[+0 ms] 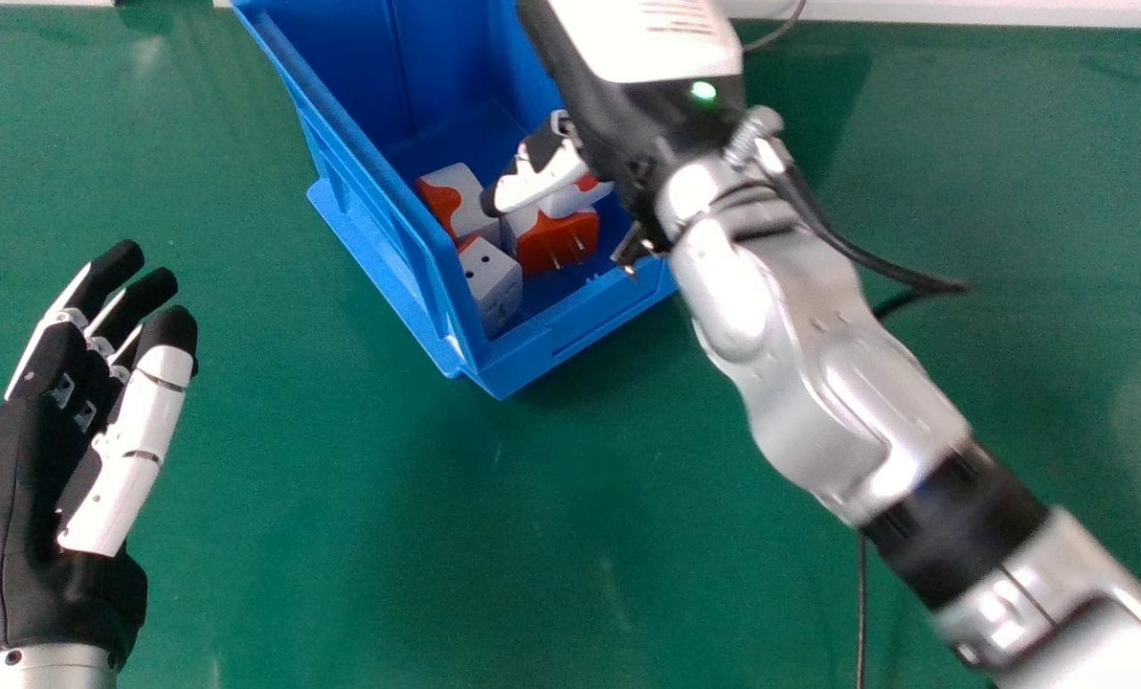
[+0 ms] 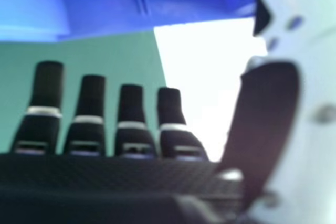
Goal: Pick all objects and put in blue box
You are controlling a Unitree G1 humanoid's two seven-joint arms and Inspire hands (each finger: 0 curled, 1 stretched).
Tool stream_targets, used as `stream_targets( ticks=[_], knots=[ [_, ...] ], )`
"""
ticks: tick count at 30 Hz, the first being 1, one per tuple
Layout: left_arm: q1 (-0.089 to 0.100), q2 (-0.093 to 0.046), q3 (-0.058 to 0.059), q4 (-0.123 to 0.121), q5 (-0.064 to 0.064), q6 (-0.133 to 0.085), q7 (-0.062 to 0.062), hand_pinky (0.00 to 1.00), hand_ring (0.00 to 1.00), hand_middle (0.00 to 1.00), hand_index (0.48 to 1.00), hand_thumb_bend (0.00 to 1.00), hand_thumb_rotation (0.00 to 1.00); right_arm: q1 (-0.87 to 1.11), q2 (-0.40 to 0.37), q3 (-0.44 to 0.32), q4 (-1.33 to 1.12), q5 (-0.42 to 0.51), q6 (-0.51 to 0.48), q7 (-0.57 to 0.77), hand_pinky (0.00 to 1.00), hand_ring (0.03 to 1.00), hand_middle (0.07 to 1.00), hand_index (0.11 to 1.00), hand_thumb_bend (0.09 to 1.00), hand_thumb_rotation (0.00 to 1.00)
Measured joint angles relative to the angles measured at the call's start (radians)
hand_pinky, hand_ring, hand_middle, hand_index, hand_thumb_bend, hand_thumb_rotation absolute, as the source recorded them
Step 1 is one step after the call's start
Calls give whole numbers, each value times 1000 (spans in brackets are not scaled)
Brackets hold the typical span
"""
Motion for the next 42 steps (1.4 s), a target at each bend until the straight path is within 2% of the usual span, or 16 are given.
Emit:
stream_targets(
  ticks=[5, 9, 14, 19, 21, 22, 23, 24, 25, 26, 27, 29, 30, 32, 37, 42],
  knots=[
    [-9, 3, 3, 9, -6, -2, -3, 835, 848, 859, 856, 471, 467, 139, -53, -44, -213, -51, 2, 2, 622, 785, 841, 806, 859, 13],
    [-14, 4, 3, 9, -5, 1, 4, 825, 842, 851, 846, 492, 471, 281, -61, -105, -392, -52, -22, -4, 593, 769, 814, 779, 823, 18],
    [-14, 2, -1, 10, -6, 0, 7, 821, 840, 848, 841, 498, 471, 498, 8, -204, -564, 57, -76, -69, 578, 760, 805, 766, 795, 33],
    [-28, -1, -11, 23, -5, -5, 9, 820, 839, 846, 839, 501, 468, 708, 45, -293, -599, 133, -241, -252, 556, 734, 780, 742, 761, 66],
    [-40, -3, -19, 25, -4, -5, 14, 823, 841, 847, 838, 512, 466, 782, 57, -324, -594, 191, -315, -291, 550, 725, 770, 734, 651, 200],
    [-46, -5, -25, 28, -1, -9, 18, 823, 841, 847, 838, 512, 466, 811, 69, -336, -588, 237, -345, -298, 550, 725, 770, 734, 651, 200],
    [-52, -7, -32, 33, 8, -20, 19, 825, 844, 849, 839, 518, 465, 835, 82, -347, -577, 298, -370, -296, 555, 726, 769, 736, 601, 302],
    [-57, -8, -39, 41, 20, -36, 18, 825, 844, 849, 839, 518, 465, 860, 99, -356, -564, 366, -388, -288, 555, 726, 769, 736, 601, 302],
    [-61, -8, -44, 49, 29, -52, 18, 822, 848, 854, 843, 510, 466, 879, 115, -366, -548, 433, -403, -271, 573, 740, 780, 749, 551, 421],
    [-67, -8, -50, 60, 40, -67, 18, 822, 848, 854, 843, 510, 466, 900, 127, -375, -532, 508, -413, -243, 573, 740, 780, 749, 551, 421],
    [-74, -9, -53, 70, 47, -75, 18, 821, 853, 859, 849, 501, 468, 913, 129, -383, -516, 567, -418, -212, 621, 775, 807, 776, 512, 537],
    [-86, -9, -54, 98, 52, -95, 18, 821, 853, 859, 849, 501, 468, 928, 129, -401, -485, 664, -422, -153, 621, 775, 807, 776, 512, 537],
    [-94, -10, -54, 115, 52, -103, 18, 821, 858, 863, 853, 493, 471, 928, 128, -412, -468, 698, -423, -130, 689, 820, 842, 813, 484, 630],
    [-112, -13, -54, 153, 51, -125, 16, 822, 860, 865, 856, 463, 485, 922, 128, -433, -435, 764, -424, -81, 751, 856, 874, 851, 466, 704],
    [-146, -13, -52, 223, 35, -165, -8, 826, 865, 871, 863, 428, 527, 878, 130, -474, -365, 904, -411, 31, 801, 885, 899, 881, 454, 763],
    [-174, -12, -48, 288, 20, -209, -29, 909, 924, 935, 936, 444, 828, 839, 130, -499, -295, 953, -406, 102, 935, 963, 967, 961, 406, 923]
  ],
)
